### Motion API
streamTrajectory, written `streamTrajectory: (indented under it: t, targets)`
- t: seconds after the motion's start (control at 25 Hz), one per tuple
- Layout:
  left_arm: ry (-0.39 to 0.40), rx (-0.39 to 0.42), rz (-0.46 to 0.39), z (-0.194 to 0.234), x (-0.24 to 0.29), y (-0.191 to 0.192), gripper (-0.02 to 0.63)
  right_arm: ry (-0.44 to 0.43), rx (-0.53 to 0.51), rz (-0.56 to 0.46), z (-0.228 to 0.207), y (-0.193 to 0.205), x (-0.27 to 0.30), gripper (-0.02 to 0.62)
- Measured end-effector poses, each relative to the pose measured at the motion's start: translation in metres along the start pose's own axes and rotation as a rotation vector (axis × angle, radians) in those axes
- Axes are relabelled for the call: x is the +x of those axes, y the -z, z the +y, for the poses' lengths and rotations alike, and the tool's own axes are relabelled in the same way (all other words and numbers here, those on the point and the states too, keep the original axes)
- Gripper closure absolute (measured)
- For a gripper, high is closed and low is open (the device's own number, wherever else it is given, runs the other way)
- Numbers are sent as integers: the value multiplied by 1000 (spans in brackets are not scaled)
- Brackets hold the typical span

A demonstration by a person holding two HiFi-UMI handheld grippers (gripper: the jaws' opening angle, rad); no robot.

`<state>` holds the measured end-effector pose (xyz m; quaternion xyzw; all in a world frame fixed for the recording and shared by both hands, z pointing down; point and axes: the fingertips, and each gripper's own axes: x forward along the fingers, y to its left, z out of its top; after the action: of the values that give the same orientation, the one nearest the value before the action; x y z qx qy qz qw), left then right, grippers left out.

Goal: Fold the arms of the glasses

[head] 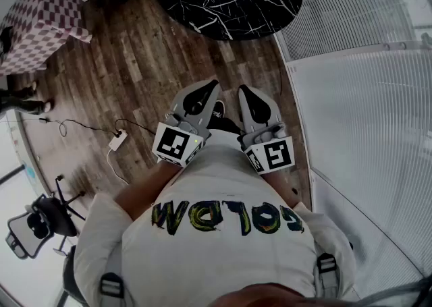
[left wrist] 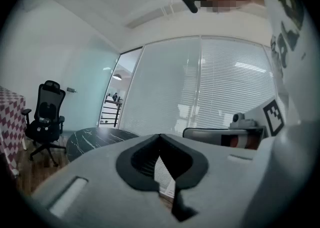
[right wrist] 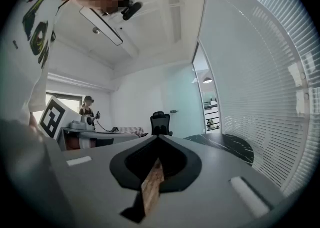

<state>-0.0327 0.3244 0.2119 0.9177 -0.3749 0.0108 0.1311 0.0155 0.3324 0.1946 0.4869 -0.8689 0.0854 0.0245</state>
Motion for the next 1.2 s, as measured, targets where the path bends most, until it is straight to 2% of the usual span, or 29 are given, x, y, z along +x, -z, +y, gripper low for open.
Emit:
streamTrajectory:
  t: [0.32,0.92,1.2]
  targets:
    - [-6,-9,7,-6,7,5,606,-12,0,-4,-4,1,-7,594]
    - [3,-2,39,-40,55,17,606,-11,41,-7,-59,6,-25,594]
    - [-8,1,52,-37,78,18,606,-17,60,-9,-81,8,-22,592]
